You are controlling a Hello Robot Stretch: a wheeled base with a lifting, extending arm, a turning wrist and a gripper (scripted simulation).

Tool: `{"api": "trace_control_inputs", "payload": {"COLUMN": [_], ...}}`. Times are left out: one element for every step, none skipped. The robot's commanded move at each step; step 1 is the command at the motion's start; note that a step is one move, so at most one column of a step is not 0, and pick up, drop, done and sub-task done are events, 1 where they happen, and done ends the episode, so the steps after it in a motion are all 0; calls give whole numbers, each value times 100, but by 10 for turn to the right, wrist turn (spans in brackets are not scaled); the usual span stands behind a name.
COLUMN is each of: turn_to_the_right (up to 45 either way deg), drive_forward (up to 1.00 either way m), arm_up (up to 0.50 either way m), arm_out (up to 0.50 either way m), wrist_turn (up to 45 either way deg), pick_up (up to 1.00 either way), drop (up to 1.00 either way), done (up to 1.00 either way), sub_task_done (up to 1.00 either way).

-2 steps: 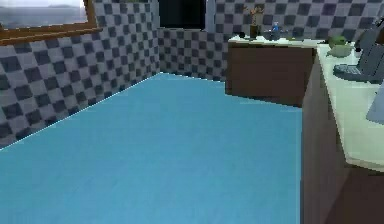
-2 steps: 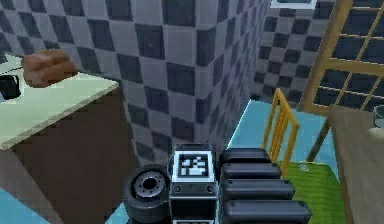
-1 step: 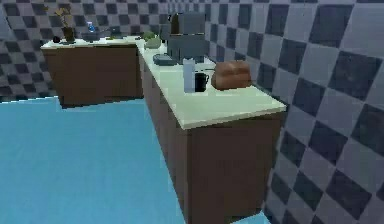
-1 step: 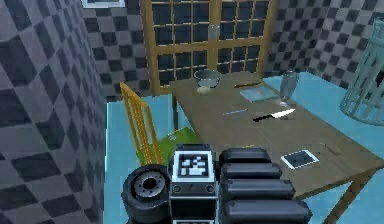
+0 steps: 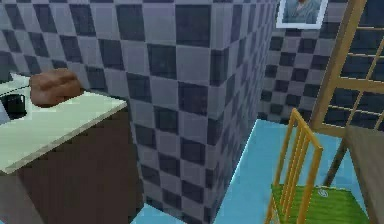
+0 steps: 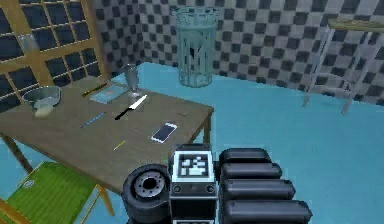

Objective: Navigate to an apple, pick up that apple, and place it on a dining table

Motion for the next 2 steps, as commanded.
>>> {"api": "trace_control_inputs", "payload": {"turn_to_the_right": [450, 420], "drive_forward": [0, 0], "arm_up": [0, 0], "arm_out": [0, 0], "wrist_turn": [0, 0], "pick_up": [0, 0], "drop": [0, 0], "done": [0, 0], "sub_task_done": [0, 0]}}
